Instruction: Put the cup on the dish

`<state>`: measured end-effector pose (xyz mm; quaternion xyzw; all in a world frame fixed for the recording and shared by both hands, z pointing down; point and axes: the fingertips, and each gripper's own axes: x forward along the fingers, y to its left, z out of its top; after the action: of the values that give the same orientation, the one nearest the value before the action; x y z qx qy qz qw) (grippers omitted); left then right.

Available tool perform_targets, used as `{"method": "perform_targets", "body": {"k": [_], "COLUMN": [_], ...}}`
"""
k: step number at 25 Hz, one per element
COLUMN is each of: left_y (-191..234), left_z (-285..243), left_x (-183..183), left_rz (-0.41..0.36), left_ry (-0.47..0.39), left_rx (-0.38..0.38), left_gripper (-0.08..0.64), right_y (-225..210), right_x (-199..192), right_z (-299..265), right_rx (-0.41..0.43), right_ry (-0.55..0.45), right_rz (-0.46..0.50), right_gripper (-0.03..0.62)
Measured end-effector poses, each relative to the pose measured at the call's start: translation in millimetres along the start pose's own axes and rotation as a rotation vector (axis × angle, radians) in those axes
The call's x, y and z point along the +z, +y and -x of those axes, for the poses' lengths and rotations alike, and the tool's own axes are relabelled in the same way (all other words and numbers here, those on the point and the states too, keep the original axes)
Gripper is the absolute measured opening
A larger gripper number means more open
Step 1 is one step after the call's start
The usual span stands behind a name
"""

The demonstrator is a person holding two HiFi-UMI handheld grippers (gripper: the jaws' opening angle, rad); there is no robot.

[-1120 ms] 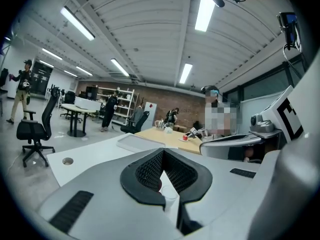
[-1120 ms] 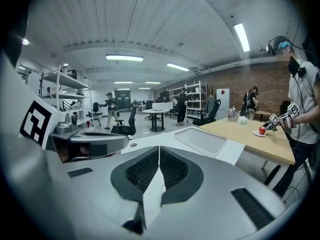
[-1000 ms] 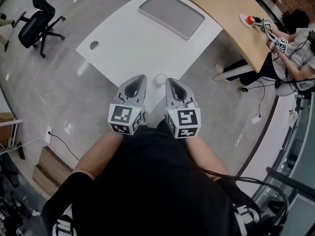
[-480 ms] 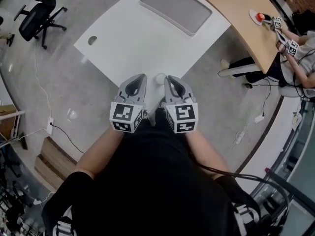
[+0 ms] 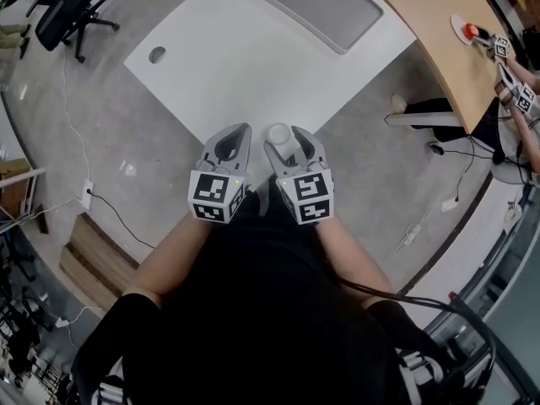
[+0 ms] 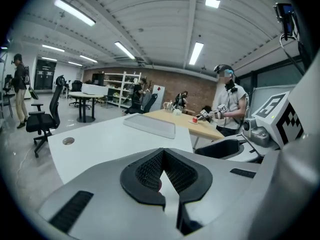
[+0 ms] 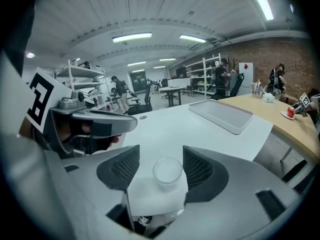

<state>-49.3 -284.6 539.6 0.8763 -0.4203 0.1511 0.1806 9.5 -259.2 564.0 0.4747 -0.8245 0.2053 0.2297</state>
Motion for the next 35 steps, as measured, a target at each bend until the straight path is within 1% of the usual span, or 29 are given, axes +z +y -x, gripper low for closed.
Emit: {"method": "perform_targets", "body": {"k": [3,5,11,19,26,28,32,35], "left_y": [5,9,21,27,30,28,28,27], "left_z": [-6,-9,-23,-45,-49,-48,-42,-36], "left_x": [-10,-14,-36,-62,-68,-67,-65,-61], "left_rz": [0.005,0.01,0.016,0.013,0.003,-0.002,-0.014,-0.016], "left_ry": [0.019,0.027,0.063,0.113,0.133,0.133,0.125,0.115], "left_rx": [0.013,0.019,0.027,0.035,0.026,0.023,0.016,0.006], "left_gripper": [0.006,0.006,0.006,0.006,0.006,0.006,0.006,0.006], "right_y": [-5,-8,-9,-14,-13,-14,-16,-17], "right_x": [-11,-16,-34,-55,-67,-68,-69,-67], "right_z": [-11,-20,-45,-69,-84,-84,-84,-79], "right_rx": [-0.002,-0.005,0.024,0.041,0.037,0.024,-0.01,-0.023], "right_ry": [0.014,0.023,0.07,0.1,0.109,0.105,0.104,0.101], "right_rz": [0.013,0.019,0.011,0.006,0.01,0.006,0.039,0.019], "right_gripper": [0.245,0.25,0.252,0.252,0.252,0.25,0.25,0.25]}}
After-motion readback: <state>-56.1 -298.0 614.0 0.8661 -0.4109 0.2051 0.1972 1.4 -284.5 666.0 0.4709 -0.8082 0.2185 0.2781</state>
